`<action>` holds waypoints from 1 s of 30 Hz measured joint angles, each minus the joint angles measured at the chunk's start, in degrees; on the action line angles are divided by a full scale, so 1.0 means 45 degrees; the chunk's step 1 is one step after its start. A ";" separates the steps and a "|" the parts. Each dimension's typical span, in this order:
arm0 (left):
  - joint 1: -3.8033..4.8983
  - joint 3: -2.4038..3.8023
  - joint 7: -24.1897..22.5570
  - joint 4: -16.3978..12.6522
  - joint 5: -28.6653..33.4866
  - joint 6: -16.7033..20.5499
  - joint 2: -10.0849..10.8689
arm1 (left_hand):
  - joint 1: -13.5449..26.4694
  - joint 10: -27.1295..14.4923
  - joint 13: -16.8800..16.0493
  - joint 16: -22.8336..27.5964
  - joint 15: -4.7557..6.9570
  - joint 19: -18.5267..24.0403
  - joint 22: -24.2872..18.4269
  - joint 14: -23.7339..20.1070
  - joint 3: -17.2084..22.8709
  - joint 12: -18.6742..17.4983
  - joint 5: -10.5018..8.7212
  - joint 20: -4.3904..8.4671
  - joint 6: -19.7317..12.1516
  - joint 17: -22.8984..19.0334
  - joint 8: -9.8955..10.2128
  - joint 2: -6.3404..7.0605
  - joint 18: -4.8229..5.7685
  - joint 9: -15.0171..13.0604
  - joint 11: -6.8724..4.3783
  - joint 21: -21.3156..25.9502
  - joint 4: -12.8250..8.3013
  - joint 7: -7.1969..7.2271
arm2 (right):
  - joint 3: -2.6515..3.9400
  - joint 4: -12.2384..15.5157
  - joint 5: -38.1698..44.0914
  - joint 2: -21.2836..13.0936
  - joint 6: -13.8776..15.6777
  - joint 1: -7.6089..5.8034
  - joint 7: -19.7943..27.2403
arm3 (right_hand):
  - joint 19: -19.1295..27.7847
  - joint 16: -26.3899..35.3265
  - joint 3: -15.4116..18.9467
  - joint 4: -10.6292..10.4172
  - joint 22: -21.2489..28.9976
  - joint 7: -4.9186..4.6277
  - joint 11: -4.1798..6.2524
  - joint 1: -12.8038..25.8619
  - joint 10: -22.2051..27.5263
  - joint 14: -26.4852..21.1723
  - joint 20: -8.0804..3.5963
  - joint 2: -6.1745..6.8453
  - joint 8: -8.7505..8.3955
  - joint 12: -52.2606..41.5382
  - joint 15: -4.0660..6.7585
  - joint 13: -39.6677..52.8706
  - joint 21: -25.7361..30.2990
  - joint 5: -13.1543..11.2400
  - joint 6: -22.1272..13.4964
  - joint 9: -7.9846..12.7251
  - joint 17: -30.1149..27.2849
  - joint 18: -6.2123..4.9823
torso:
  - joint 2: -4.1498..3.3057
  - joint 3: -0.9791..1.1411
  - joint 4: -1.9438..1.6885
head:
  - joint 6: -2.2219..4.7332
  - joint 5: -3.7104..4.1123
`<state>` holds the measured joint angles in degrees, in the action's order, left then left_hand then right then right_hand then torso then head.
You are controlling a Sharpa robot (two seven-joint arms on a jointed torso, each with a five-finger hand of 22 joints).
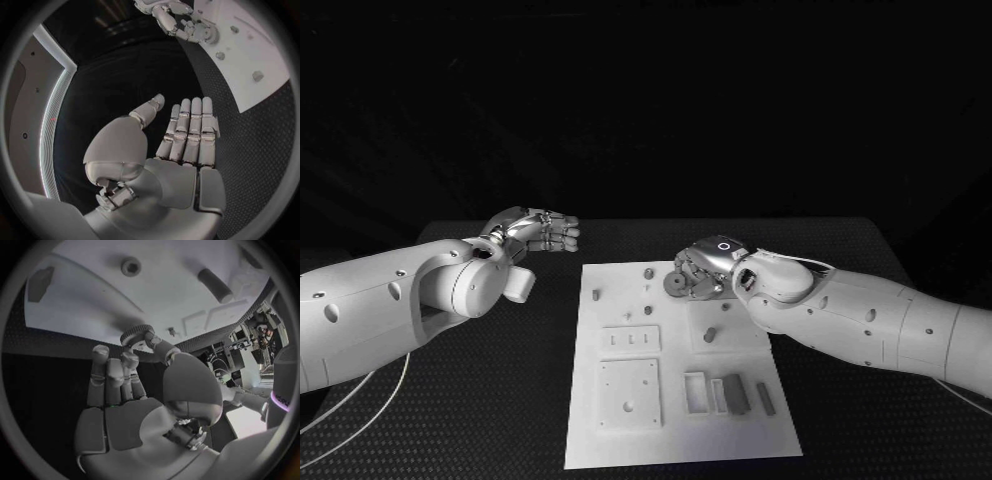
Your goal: Assemble the parts on the task board
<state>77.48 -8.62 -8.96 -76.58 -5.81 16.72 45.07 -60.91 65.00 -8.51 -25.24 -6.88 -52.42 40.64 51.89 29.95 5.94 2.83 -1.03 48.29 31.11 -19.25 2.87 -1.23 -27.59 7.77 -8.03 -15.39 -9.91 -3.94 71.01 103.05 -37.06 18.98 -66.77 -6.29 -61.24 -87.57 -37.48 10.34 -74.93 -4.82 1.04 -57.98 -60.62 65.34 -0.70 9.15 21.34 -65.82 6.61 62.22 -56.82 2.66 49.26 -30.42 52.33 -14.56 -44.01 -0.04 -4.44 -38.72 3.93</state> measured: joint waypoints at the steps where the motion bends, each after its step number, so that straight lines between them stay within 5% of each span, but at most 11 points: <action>1: 0.0000 0.0000 0.0000 0.0000 0.0000 0.0000 0.0002 | 0.0000 0.0000 0.0000 0.0000 0.0000 0.0000 0.0000 0.0000 0.0000 0.0000 0.0000 0.0000 0.0000 0.0000 0.0000 0.0000 0.0000 0.0000 0.0000 0.0000 0.0000 0.0000 | 0.0000 0.0088 0.0075 -0.0003 0.0057 0.0000 -0.0038 | 0.0000 0.0000 0.0000 0.0000 0.0000 0.0002 0.0000 0.0012 0.0000 0.0001 0.0000 0.0012 0.0000 0.0000 0.0000 -0.0003 0.0000 0.0000 0.0002 -0.0001 0.0000 -0.0002 | 0.0001 0.0000 0.0000 | 0.0001 -0.0001; 16: 0.0000 0.0000 0.0001 -0.0012 -0.0004 0.0000 0.0025 | 0.0000 0.0000 0.0003 0.0049 0.0000 0.0000 0.0009 0.0000 0.0000 0.0000 0.0000 0.0000 0.0000 0.0014 0.0000 0.0000 0.0001 0.0000 0.0000 0.0000 0.0000 0.0000 | 0.0002 0.0793 0.1246 0.0226 0.0750 0.0002 -0.0515 | -0.0064 0.0000 -0.0123 -0.0193 0.0000 0.0050 0.0028 -0.0006 -0.0029 0.0063 -0.0021 0.0231 0.0000 0.0000 0.0020 -0.0049 0.0000 0.0000 0.0049 -0.0049 -0.0075 0.0003 | 0.0002 -0.0011 -0.0026 | -0.0032 -0.0070; 30: 0.0001 0.0000 0.0001 0.0000 -0.0007 0.0000 -0.0017 | 0.0000 0.0045 -0.0007 0.0049 0.0000 0.0000 0.0007 0.0000 0.0003 -0.0059 0.0000 0.0000 0.0000 0.0028 0.0000 0.0000 0.0001 0.0000 0.0045 0.0000 -0.0003 0.0000 | -0.0025 0.0036 0.1554 0.1248 0.0897 0.0124 -0.0575 | -0.0117 0.0000 -0.0157 -0.0226 0.0000 0.0077 0.0050 -0.0050 -0.0050 0.0066 -0.0073 0.0276 -0.0046 0.0000 0.0016 -0.0061 0.0000 0.0000 0.0077 -0.0047 -0.0125 0.0078 | 0.0001 -0.0028 -0.0051 | -0.0040 -0.0067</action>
<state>77.48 -8.62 -8.96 -76.58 -5.84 16.72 45.00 -60.91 65.20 -8.54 -25.02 -6.88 -52.42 40.67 51.89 29.97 5.67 2.83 -1.03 48.30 31.24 -19.25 2.87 -1.22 -27.59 7.97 -8.03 -15.40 -9.91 -4.05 71.17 110.04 -31.44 23.02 -66.21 -8.88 -61.76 -87.57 -38.19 9.32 -74.93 -4.47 1.26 -58.21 -60.84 65.64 -1.03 10.39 21.13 -65.82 6.69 61.95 -56.81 2.66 49.60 -30.63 51.76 -14.21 -44.00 -0.16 -4.67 -38.90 3.63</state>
